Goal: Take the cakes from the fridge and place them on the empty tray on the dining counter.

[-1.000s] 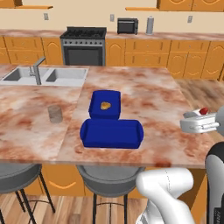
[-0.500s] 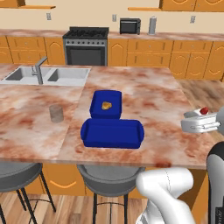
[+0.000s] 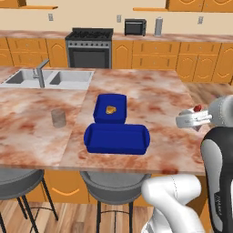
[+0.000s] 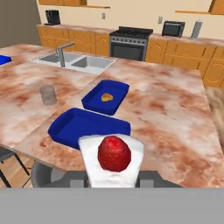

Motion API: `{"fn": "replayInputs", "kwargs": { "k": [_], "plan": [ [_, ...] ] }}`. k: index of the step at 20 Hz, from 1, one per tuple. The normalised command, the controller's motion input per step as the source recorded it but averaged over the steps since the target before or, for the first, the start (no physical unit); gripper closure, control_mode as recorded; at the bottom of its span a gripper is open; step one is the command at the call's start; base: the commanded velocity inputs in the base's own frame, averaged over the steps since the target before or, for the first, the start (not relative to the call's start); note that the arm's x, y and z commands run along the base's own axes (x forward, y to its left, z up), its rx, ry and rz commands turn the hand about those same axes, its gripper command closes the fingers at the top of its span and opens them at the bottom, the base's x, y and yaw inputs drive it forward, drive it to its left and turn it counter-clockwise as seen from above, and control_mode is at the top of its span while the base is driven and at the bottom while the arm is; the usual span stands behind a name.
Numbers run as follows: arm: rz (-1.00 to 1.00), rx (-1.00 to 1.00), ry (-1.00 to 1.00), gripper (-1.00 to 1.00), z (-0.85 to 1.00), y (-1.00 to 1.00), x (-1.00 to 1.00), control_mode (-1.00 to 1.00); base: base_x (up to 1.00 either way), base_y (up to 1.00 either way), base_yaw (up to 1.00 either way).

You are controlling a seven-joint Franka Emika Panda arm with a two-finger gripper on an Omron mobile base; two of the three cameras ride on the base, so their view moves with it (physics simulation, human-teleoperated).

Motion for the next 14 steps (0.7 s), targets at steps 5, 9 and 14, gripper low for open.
{"fn": "replayInputs", "kwargs": {
  "k": [5, 9, 14],
  "plan": [
    [0.08, 0.0, 0.17, 1.0, -0.18, 0.28, 0.37, -1.0, 0.0, 0.0, 0.0],
    [0.01, 0.0, 0.01, 1.0, -0.43, 0.29, 0.01, -1.0, 0.0, 0.0, 0.0],
    [0.0, 0.0, -0.03, 1.0, -0.24, 0.16, 0.08, -1.0, 0.0, 0.0, 0.0]
  ]
}}
